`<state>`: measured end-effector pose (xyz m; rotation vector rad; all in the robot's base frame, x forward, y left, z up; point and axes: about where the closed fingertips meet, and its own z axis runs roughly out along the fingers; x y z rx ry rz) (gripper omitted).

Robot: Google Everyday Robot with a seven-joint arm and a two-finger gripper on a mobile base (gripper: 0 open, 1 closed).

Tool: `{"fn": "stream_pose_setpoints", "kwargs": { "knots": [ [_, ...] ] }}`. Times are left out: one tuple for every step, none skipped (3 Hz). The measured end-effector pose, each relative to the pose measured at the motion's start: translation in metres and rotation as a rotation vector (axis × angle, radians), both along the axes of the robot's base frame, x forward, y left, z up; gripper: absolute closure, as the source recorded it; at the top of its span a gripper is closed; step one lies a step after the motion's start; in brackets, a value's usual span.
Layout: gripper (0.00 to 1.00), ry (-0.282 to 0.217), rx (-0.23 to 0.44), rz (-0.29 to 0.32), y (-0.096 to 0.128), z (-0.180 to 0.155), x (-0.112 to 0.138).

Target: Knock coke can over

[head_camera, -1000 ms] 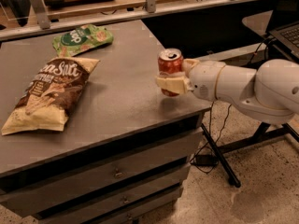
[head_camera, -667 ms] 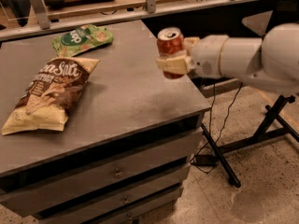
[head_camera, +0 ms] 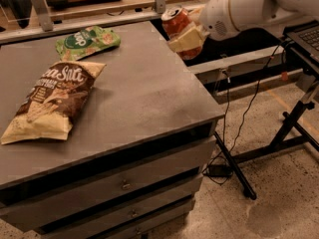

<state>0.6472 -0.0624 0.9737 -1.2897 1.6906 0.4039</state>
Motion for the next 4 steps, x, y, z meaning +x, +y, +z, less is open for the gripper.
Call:
{"fn": "stream_pose_setpoints", "kwargs": {
  "knots": [
    [1.0, -0.01, -0.206, 0.154, 0.019, -0.006, -0.004],
    [1.0, -0.013, -0.388, 0.355, 0.04, -0.021, -0.04],
    [1.0, -0.03, -0.545, 0.555, 0.061, -0.038, -0.081],
    [1.0, -0.044, -0.625, 0.64, 0.072, -0.051, -0.099]
  ]
}}
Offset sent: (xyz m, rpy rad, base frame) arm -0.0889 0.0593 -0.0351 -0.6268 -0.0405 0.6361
